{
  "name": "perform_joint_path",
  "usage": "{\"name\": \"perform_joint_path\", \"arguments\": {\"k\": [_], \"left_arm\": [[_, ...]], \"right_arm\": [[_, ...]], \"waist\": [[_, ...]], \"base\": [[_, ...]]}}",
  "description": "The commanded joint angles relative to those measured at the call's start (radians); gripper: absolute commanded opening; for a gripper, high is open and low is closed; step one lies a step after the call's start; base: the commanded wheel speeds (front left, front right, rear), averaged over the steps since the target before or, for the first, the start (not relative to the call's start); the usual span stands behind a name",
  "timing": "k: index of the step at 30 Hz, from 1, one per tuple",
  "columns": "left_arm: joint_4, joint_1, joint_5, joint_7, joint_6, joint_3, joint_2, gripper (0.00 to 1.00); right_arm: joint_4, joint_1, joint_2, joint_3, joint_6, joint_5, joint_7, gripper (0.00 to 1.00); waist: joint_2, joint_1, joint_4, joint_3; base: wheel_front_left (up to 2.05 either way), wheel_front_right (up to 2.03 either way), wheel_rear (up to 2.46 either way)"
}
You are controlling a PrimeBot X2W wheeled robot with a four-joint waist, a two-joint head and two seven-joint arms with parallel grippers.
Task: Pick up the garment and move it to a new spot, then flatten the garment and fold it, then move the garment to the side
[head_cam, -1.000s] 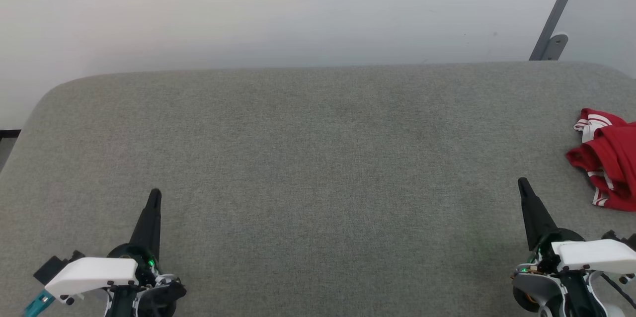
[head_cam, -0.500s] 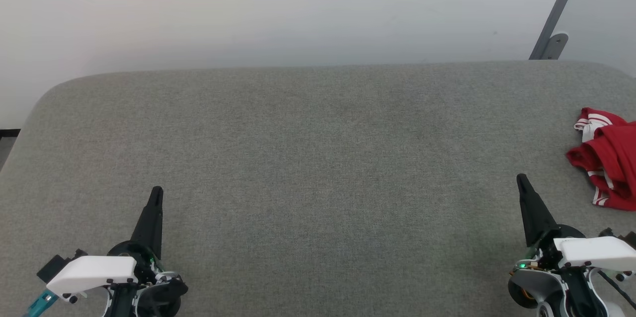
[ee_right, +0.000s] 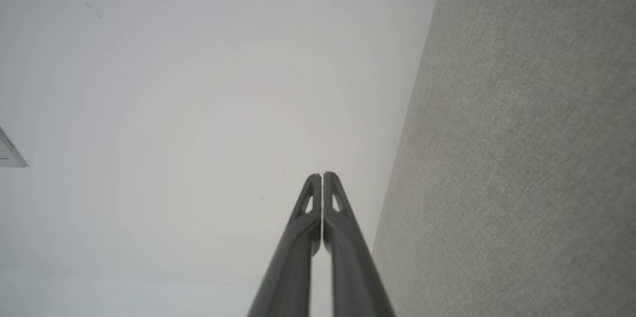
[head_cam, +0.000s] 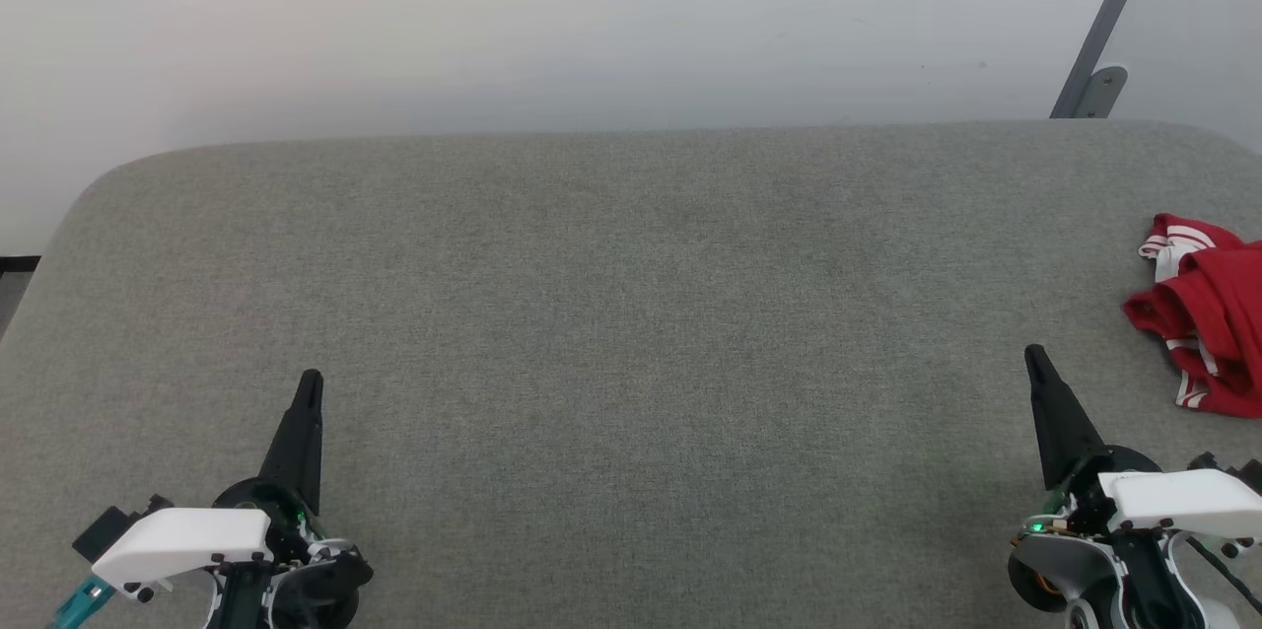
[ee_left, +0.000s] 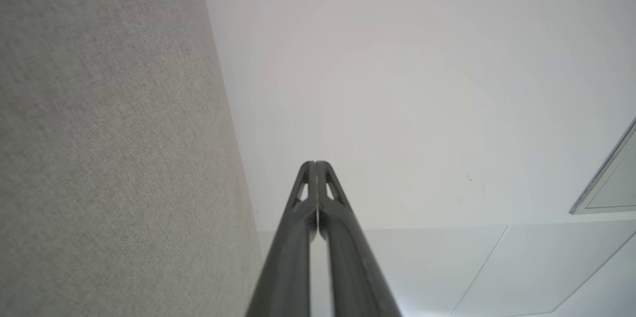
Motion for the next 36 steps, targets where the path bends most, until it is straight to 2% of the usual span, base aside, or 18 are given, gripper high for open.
{"name": "perform_joint_path", "arguments": {"k": [1, 36], "left_arm": [[0.0, -0.013, 0.001, 0.004, -0.005, 0.002, -0.001, 0.0], [0.0, -0.013, 0.004, 0.004, -0.005, 0.004, -0.002, 0.0]], "right_arm": [[0.002, -0.004, 0.002, -0.001, 0.0, 0.004, 0.003, 0.0], [0.002, -0.004, 0.002, 0.0, 0.0, 0.004, 0.003, 0.0]], "waist": [[0.0, 0.0, 0.0, 0.0], [0.0, 0.0, 0.0, 0.0]], "base": [[0.0, 0.0, 0.0], [0.0, 0.0, 0.0]]}}
